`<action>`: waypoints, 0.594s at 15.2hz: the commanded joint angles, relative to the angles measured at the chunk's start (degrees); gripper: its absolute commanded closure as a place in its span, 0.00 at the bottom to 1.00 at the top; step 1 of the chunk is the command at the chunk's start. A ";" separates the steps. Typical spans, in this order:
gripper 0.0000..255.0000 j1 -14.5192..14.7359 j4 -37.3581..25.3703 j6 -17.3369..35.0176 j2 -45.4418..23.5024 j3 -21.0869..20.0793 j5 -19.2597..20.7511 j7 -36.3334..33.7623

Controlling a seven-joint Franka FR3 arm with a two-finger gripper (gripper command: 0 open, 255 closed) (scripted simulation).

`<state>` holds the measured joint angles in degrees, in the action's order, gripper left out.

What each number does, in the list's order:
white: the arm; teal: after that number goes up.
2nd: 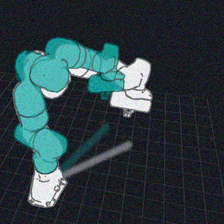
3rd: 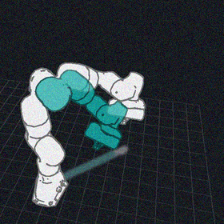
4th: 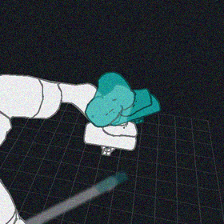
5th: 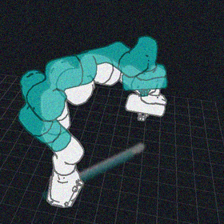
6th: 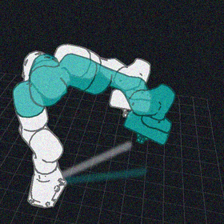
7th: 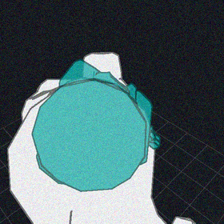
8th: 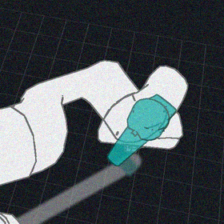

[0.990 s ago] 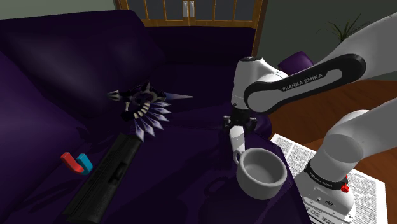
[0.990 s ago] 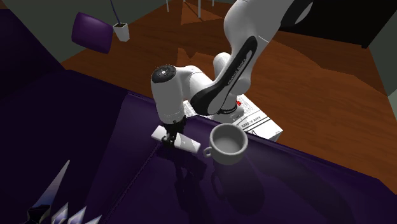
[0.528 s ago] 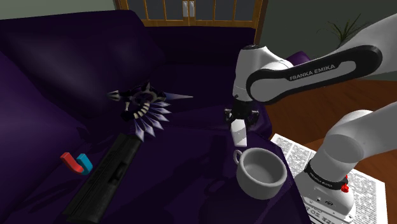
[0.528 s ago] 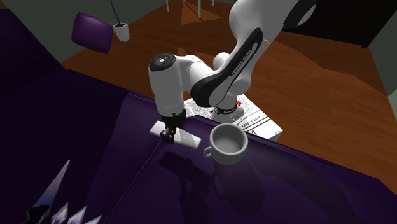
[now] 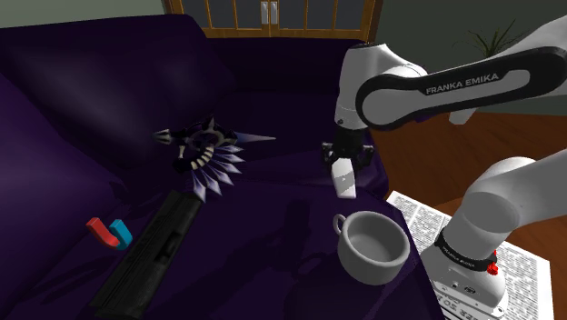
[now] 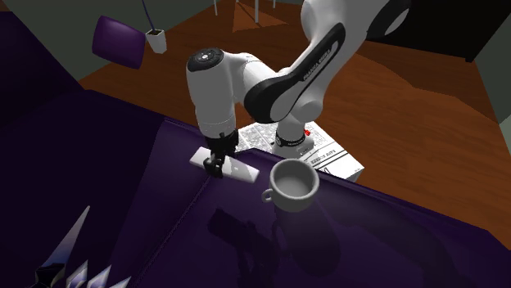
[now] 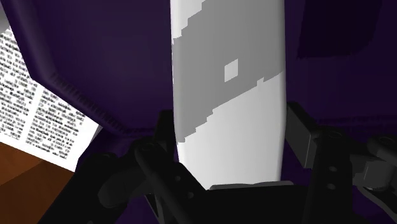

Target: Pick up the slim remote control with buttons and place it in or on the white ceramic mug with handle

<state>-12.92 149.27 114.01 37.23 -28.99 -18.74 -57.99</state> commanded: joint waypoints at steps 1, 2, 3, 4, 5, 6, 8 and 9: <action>1.00 -0.13 -1.32 -1.75 0.41 0.49 0.38 -0.03; 1.00 -0.16 -1.93 -2.60 0.65 0.72 0.53 -0.04; 1.00 -0.19 -2.55 -3.44 0.87 0.96 0.69 -0.06; 1.00 -0.23 -3.17 -4.27 1.08 1.18 0.85 -0.08; 1.00 -0.27 -3.81 -5.09 1.26 1.41 1.01 -0.10; 1.00 -0.32 -4.46 -5.90 1.43 1.63 1.16 -0.12; 1.00 -0.41 -5.78 -7.51 1.71 2.06 1.48 -0.17; 1.00 -0.46 -6.46 -8.31 1.83 2.26 1.63 -0.20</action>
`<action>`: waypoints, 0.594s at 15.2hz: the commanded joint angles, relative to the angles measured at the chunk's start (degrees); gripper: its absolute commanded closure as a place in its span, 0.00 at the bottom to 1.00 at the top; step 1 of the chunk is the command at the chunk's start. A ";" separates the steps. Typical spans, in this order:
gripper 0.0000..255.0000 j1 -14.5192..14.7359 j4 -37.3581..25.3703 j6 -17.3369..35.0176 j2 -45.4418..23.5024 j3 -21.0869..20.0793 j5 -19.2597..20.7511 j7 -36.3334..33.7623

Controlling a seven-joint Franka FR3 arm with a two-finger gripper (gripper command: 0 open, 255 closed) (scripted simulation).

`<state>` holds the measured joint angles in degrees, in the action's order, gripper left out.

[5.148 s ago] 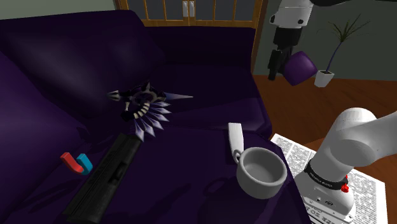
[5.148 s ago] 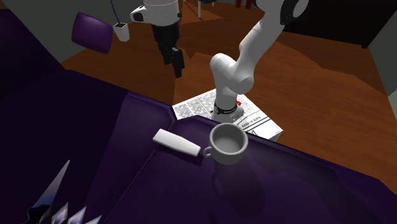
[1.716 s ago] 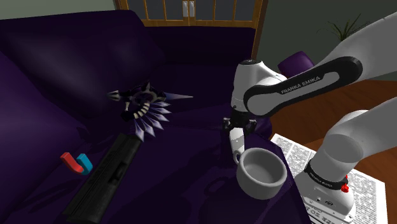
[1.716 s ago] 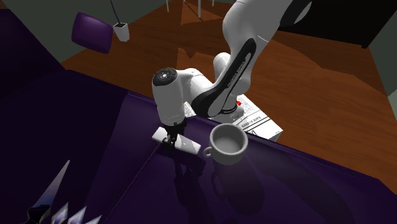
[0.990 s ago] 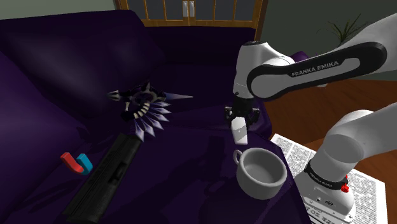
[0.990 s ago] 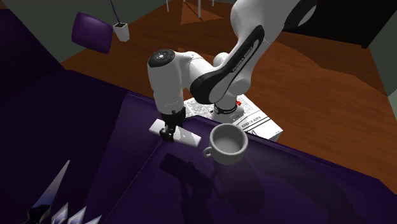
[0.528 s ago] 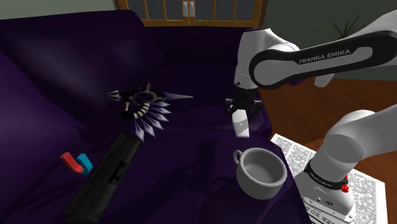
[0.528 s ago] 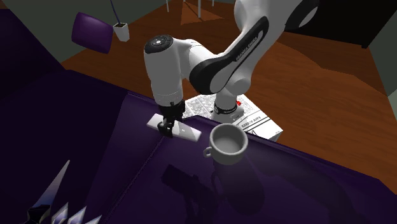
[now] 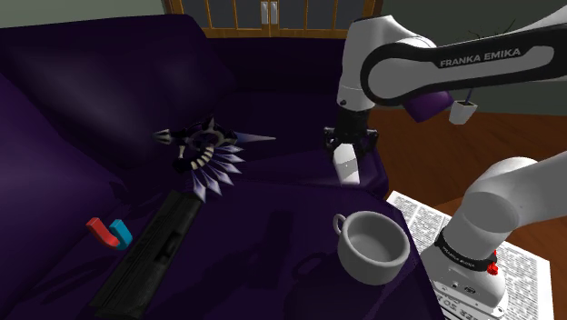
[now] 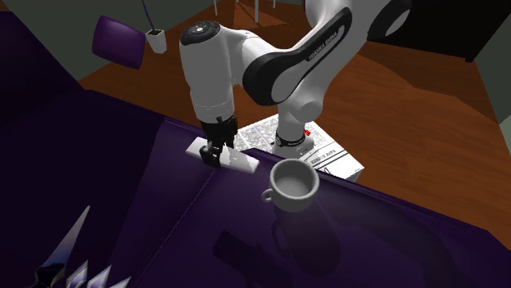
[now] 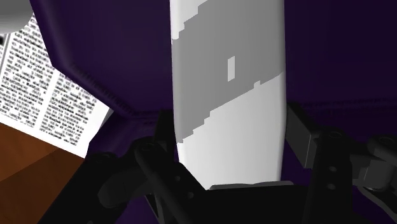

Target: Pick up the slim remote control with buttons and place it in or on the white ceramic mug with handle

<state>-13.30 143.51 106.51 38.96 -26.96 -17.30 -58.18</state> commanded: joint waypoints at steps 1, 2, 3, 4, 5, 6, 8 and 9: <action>1.00 -0.13 -1.39 -1.60 0.20 0.44 0.34 -0.03; 1.00 -0.18 -2.08 -2.38 0.28 0.64 0.50 -0.06; 1.00 -0.24 -2.79 -3.16 0.35 0.83 0.65 -0.09; 1.00 -0.25 -2.96 -3.35 0.37 0.87 0.68 -0.10; 1.00 0.68 -2.23 -4.03 1.91 0.37 -0.15 -1.01; 1.00 1.61 -1.56 -4.73 3.41 -0.15 -0.99 -1.96; 1.00 3.54 -0.44 -6.18 6.26 -1.28 -2.68 -3.99; 1.00 4.51 0.01 -6.92 7.61 -1.88 -3.54 -5.07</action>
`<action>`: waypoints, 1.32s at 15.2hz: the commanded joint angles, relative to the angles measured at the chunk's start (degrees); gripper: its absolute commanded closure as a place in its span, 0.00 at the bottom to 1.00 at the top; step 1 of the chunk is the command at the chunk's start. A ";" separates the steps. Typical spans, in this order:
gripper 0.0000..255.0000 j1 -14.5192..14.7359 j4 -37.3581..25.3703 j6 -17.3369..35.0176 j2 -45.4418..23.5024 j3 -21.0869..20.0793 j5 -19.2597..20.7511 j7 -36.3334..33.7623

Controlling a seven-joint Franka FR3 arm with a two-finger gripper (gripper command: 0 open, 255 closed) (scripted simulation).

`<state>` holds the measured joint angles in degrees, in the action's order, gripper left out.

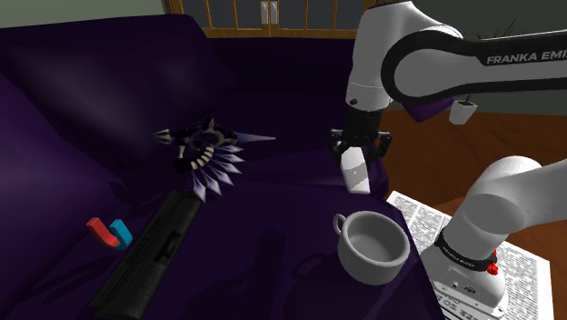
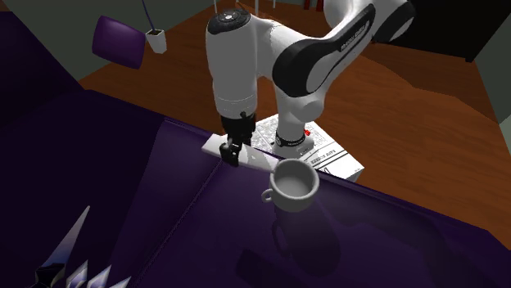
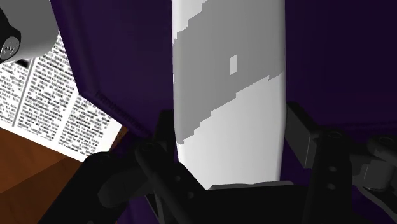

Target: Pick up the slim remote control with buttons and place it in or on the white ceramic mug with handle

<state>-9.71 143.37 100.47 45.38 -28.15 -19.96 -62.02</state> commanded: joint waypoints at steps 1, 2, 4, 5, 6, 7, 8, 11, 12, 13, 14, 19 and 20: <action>1.00 1.88 0.54 -1.62 2.48 -1.33 -1.75 -2.34; 1.00 2.83 0.85 -2.37 3.72 -2.00 -2.64 -3.48; 1.00 4.73 1.27 -3.84 6.02 -3.42 -4.42 -5.87; 1.00 5.67 1.38 -4.56 7.07 -4.16 -5.32 -7.12; 1.00 6.60 1.42 -5.27 8.05 -4.93 -6.23 -8.40; 1.00 7.52 1.39 -5.95 8.96 -5.72 -7.14 -9.72; 1.00 8.39 1.28 -6.62 9.81 -6.54 -8.06 -11.04; 1.00 10.18 1.62 -7.19 11.34 -8.57 -10.20 -13.65; 1.00 10.30 2.34 -6.53 11.41 -8.94 -10.54 -13.58; 1.00 10.42 3.06 -5.86 11.46 -9.31 -10.88 -13.52; 1.00 10.54 3.76 -5.18 11.50 -9.69 -11.23 -13.45; 1.00 11.10 7.14 -1.71 11.45 -11.75 -13.09 -13.12; 1.00 11.21 7.78 -0.99 11.39 -12.19 -13.48 -13.05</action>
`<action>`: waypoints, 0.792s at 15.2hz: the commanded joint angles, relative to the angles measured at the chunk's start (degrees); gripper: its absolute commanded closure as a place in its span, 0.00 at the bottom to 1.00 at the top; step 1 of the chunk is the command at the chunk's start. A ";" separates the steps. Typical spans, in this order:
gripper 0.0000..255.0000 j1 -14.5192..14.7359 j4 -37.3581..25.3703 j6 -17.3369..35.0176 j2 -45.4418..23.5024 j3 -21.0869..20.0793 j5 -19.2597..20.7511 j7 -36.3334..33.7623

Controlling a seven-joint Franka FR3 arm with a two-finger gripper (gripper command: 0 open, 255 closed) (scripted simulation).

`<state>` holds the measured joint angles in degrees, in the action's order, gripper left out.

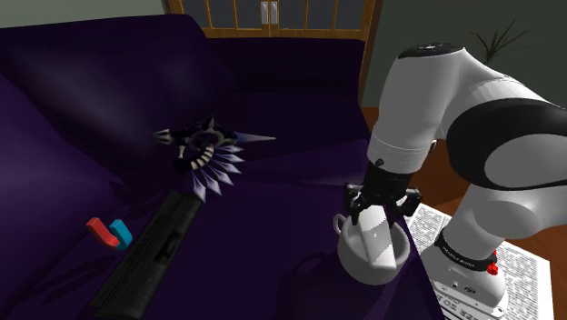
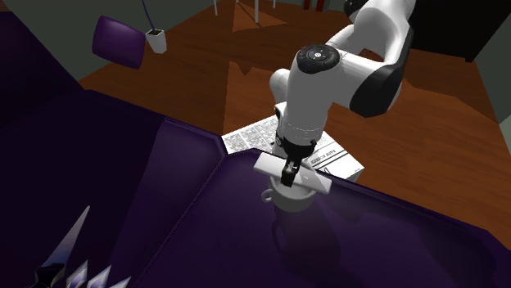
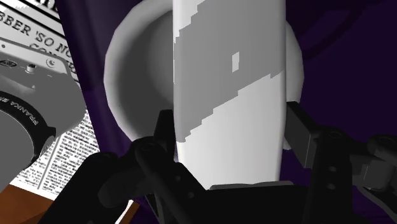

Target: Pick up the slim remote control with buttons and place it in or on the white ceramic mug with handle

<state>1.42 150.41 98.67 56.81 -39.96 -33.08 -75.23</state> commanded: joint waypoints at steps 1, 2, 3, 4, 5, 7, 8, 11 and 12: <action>1.00 0.18 1.38 1.53 -0.12 -0.83 -0.77 0.23; 1.00 0.28 2.00 2.26 -0.22 -1.29 -1.18 0.30; 1.00 0.44 3.06 3.55 -0.44 -2.12 -1.90 0.42; 1.00 0.44 3.06 3.55 -0.44 -2.12 -1.91 0.43; 1.00 0.44 3.06 3.55 -0.43 -2.12 -1.90 0.43; 1.00 0.43 3.06 3.55 -0.43 -2.12 -1.91 0.43; 1.00 0.43 3.06 3.55 -0.43 -2.12 -1.91 0.43; 1.00 0.43 3.06 3.55 -0.43 -2.12 -1.91 0.43; 0.00 0.43 3.06 3.54 -0.43 -2.12 -1.91 0.43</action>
<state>1.85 153.47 102.19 56.37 -42.09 -34.98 -74.81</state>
